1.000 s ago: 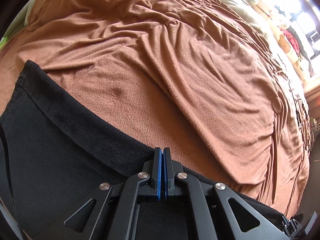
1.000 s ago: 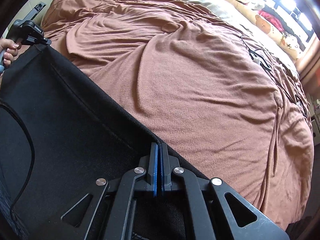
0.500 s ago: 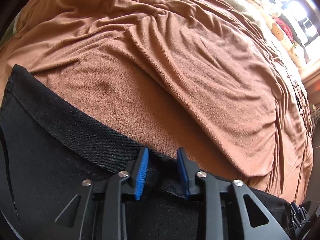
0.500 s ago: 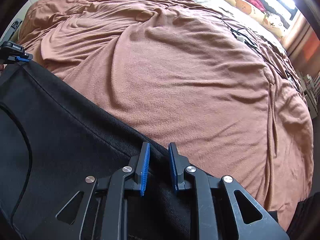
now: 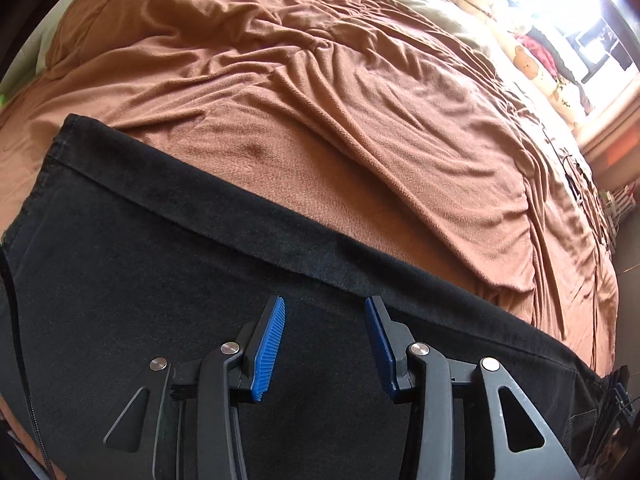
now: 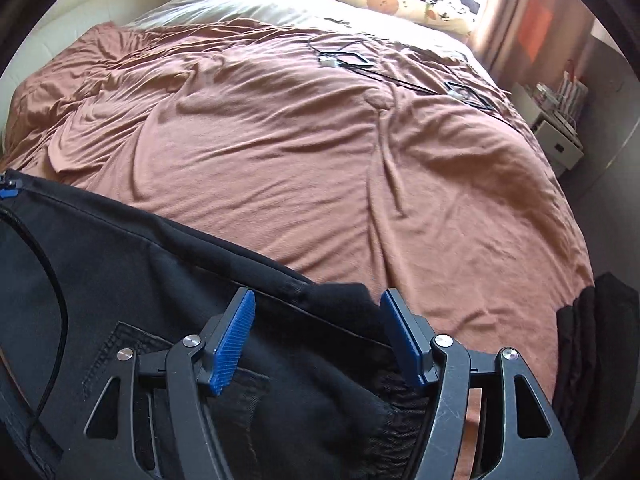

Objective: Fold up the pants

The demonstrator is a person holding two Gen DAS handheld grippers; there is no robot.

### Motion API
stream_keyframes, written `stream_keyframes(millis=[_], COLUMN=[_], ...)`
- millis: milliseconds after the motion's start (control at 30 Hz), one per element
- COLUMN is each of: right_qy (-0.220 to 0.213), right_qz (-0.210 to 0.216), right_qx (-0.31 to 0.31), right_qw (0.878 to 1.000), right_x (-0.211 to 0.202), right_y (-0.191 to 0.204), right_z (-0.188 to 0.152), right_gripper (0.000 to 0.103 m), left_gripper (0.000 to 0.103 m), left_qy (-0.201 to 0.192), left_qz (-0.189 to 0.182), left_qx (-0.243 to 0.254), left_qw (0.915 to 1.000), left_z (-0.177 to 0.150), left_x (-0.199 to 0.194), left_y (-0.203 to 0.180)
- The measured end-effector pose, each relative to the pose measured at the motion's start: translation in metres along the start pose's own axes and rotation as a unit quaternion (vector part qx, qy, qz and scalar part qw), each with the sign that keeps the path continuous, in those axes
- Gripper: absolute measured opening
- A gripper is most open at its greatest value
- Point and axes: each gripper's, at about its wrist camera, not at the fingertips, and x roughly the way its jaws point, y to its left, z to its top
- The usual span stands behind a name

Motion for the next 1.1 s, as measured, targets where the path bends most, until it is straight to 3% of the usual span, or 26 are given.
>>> stream_keyframes(millis=[167, 367, 567, 800, 967, 1100], right_qy=[0.028, 0.082, 0.070, 0.043, 0.035, 0.043], right_qz=[-0.010, 0.033, 0.027, -0.016, -0.067, -0.094], right_qx=[0.042, 0.084, 0.088, 0.089, 0.078, 0.080], right_qw=[0.999, 0.993, 0.993, 0.995, 0.994, 0.991], right_x=[0.005, 0.035, 0.050, 0.034, 0.021, 0.037], right_y=[-0.033, -0.049, -0.045, -0.036, -0.018, -0.014], right_z=[-0.018, -0.029, -0.025, -0.032, -0.028, -0.027], right_gripper=[0.064, 0.064, 0.063, 0.033, 0.030, 0.030], left_gripper=[0.045, 0.045, 0.045, 0.045, 0.045, 0.045], left_qy=[-0.008, -0.019, -0.043, -0.073, -0.082, -0.084], left_qz=[-0.001, -0.008, 0.003, 0.017, 0.023, 0.021], left_qx=[0.008, 0.021, 0.039, 0.058, 0.059, 0.038], left_qw=[0.9999, 0.9996, 0.9983, 0.9955, 0.9946, 0.9955], left_z=[-0.015, -0.033, -0.052, -0.073, -0.087, -0.097], left_x=[-0.013, -0.030, -0.052, -0.069, -0.076, -0.079], left_y=[0.012, 0.021, 0.026, 0.033, 0.043, 0.064])
